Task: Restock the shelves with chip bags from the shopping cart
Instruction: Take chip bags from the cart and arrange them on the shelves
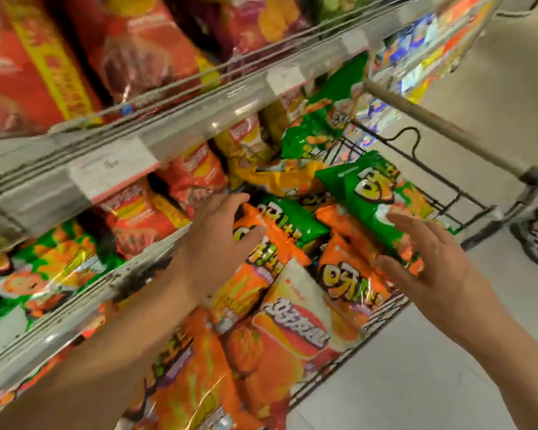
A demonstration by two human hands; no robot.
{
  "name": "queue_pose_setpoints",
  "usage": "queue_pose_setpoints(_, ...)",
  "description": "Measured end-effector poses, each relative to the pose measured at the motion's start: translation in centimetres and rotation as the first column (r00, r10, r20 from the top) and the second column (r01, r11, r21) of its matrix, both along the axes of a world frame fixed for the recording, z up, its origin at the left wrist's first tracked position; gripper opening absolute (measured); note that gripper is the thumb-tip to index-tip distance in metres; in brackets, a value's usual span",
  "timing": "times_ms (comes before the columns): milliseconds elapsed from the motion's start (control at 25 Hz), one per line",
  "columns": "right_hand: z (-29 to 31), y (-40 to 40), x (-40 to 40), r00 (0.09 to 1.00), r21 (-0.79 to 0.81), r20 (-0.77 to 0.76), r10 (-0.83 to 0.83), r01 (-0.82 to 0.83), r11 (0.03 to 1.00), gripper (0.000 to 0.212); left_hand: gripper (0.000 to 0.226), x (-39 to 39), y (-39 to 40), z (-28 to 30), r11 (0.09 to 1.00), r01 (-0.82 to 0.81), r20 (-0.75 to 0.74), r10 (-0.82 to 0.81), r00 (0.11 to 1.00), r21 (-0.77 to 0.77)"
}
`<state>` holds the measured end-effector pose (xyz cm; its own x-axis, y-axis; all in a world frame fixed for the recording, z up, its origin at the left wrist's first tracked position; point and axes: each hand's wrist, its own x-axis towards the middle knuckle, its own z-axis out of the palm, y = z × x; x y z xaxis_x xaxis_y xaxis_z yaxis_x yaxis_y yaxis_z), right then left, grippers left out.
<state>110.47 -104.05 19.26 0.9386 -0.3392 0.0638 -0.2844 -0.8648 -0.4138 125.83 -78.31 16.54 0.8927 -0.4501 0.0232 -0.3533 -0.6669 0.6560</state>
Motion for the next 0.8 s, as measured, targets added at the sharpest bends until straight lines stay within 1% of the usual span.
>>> queue_pose_setpoints(80,-0.7,-2.8,0.9,0.998,-0.012,-0.013,-0.055,0.055,0.998,0.065,0.076,2.1,-2.5,-0.9,0.984,0.0,-0.098,0.018,0.995,0.177)
queue_pose_setpoints(120,-1.0,-4.2,1.5,0.996,-0.005,-0.028,-0.085,0.085,0.996,0.064,0.084,2.9,-3.0,-1.6,0.969,-0.002,-0.177,0.047,0.983,0.248)
queue_pose_setpoints(160,-1.3,-5.7,2.4,0.992,0.021,-0.041,-0.118,0.119,0.993,0.063,0.091,3.7,-3.2,-2.5,0.962,0.007,-0.271,0.069,0.96,0.272)
queue_pose_setpoints(240,-2.0,-8.9,4.4,0.982,0.102,-0.056,-0.18,0.185,0.977,0.059,0.102,4.8,-2.5,-4.1,0.966,0.051,-0.428,0.065,0.901,0.252)
queue_pose_setpoints(360,-3.1,-12.5,7.4,0.969,0.226,-0.144,-0.201,0.23,0.947,0.058,0.112,4.9,-1.0,-5.5,0.952,0.093,-0.528,0.079,0.845,0.292)
queue_pose_setpoints(400,-3.3,-13.1,8.0,0.964,0.225,-0.188,-0.19,0.23,0.947,0.062,0.113,4.8,-0.8,-5.8,0.952,0.079,-0.548,0.102,0.831,0.296)
queue_pose_setpoints(480,-3.9,-13.8,8.9,0.954,0.225,-0.233,-0.187,0.24,0.944,0.081,0.107,4.9,-0.4,-6.3,0.966,0.015,-0.564,0.138,0.814,0.259)
queue_pose_setpoints(560,-4.5,-14.2,9.2,0.957,0.31,-0.206,-0.204,0.261,0.914,0.104,0.1,5.1,-0.2,-6.4,0.973,0.004,-0.53,0.122,0.839,0.231)
queue_pose_setpoints(600,-4.7,-14.5,9.2,0.957,0.359,-0.196,-0.213,0.272,0.893,0.109,0.095,5.2,-0.2,-6.2,0.975,0.007,-0.501,0.108,0.859,0.222)
queue_pose_setpoints(680,-5.1,-14.7,9.2,0.949,0.438,-0.231,-0.213,0.297,0.849,0.116,0.078,5.4,-0.3,-5.9,0.98,-0.008,-0.459,0.1,0.883,0.199)
queue_pose_setpoints(720,-5.1,-14.7,9.3,0.938,0.489,-0.284,-0.2,0.321,0.811,0.118,0.079,5.4,-0.4,-5.8,0.983,-0.019,-0.441,0.1,0.892,0.183)
queue_pose_setpoints(760,-5.0,-14.6,9.4,0.92,0.547,-0.355,-0.166,0.348,0.761,0.113,0.081,5.3,-0.4,-5.8,0.986,-0.032,-0.421,0.1,0.901,0.166)
queue_pose_setpoints(800,-4.7,-14.4,9.4,0.902,0.598,-0.415,-0.115,0.366,0.713,0.101,0.08,5.2,-0.4,-5.7,0.987,-0.043,-0.394,0.103,0.913,0.157)
